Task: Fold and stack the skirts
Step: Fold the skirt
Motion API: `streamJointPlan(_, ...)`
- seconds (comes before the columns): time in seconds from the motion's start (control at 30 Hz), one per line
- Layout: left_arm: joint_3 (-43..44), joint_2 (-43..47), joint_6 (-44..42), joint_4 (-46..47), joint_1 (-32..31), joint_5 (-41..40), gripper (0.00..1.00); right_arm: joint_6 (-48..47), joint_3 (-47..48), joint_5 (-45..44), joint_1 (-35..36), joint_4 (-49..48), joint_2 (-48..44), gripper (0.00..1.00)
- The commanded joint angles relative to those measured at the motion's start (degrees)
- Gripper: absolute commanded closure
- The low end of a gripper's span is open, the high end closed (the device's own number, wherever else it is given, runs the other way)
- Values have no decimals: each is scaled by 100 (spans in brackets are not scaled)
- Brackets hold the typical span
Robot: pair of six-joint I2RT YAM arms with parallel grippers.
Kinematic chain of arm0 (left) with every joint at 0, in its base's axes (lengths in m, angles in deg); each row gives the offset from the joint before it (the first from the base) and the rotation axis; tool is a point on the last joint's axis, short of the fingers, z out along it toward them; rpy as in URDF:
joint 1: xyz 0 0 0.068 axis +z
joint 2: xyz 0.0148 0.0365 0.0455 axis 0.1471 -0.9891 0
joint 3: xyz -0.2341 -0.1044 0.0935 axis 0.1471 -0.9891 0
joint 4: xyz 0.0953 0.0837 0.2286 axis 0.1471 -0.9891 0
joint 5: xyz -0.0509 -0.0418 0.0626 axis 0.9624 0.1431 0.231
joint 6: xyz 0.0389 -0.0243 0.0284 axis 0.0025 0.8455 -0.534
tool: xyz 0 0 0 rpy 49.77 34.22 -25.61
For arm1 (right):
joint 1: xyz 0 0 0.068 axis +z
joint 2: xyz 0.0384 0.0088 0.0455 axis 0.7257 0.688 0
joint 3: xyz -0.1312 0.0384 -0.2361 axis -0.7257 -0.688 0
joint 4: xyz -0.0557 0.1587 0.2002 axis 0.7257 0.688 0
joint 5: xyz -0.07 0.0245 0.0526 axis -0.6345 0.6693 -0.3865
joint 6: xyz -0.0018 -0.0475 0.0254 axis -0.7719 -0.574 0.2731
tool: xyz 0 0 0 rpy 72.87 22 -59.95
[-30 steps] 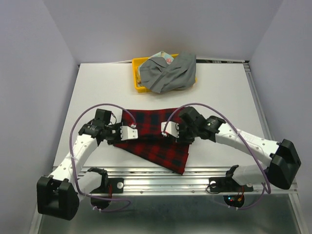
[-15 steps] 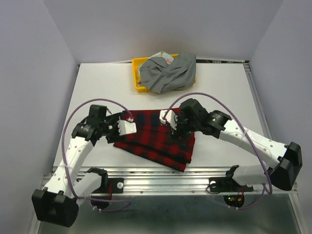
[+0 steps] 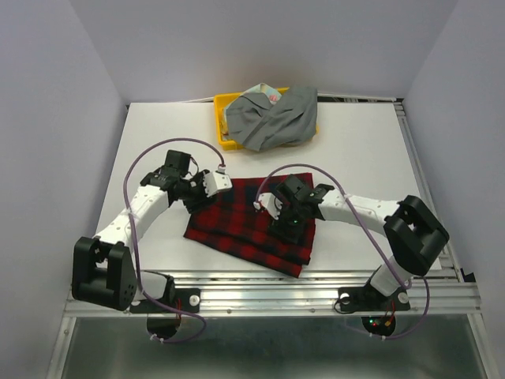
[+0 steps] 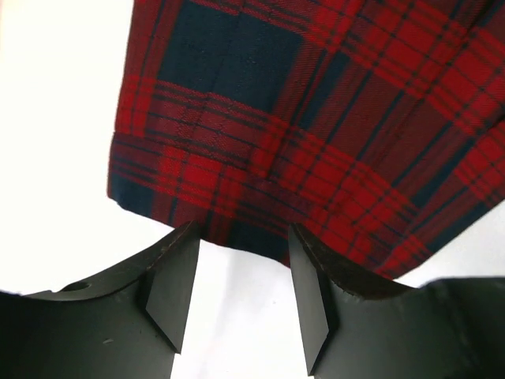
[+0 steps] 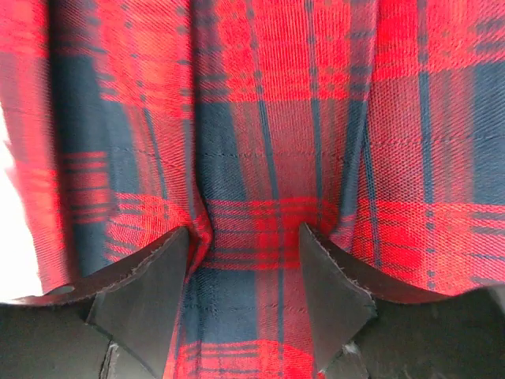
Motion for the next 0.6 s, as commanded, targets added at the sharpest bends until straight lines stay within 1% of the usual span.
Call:
streamJointPlan(0.0, 0, 74, 150, 354, -337, -371, 41, -602, -495, -553, -321, -620, 181, 39)
streamJointPlan(0.03, -61, 100, 132, 389, -408, -451, 41, -770, -539, -650, -670, -682, 277, 41)
streamJointPlan(0.1, -193, 205, 167, 390, -583, -635, 41, -1104, -680, -869, -1067, -857, 471, 43)
streamJointPlan(0.13, -220, 240, 202, 346, -819, -680, 41, -1462, -707, -975, -1269, -1119, 611, 44)
streamJointPlan(0.17, -229, 293, 324, 285, -969, -715, 41, -1631, -733, -1211, -1645, -1304, 664, 44)
streamJointPlan(0.2, -211, 407, 412, 188, -1258, -733, 41, -1963, -690, -1335, -1814, -1480, 778, 44)
streamJointPlan(0.27, -176, 591, 658, 135, -1515, -715, 41, -2168, -523, -1537, -2270, -1911, 884, 44)
streamJointPlan(0.3, -141, 627, 746, 143, -1620, -715, 41, -2247, -252, -1539, -2404, -2017, 911, 43)
streamJointPlan(0.37, -36, 575, 905, 170, -1832, -715, 41, -2152, 74, -1399, -2615, -2106, 885, 42)
streamJointPlan(0.43, 253, 409, 1230, 231, -1920, -715, 41, -1916, 442, -1328, -2721, -1984, 710, 38)
streamJointPlan(0.47, 472, 199, 1457, 301, -2025, -706, 41, -1644, 532, -1136, -2721, -1861, 404, 37)
streamJointPlan(0.53, 632, -126, 1669, 477, -2209, -785, 41, -1309, 646, -872, -2721, -1554, -166, 35)
streamJointPlan(0.57, 685, -128, 1740, 573, -2210, -838, 39, -1134, 655, -792, -2721, -1413, -170, 34)
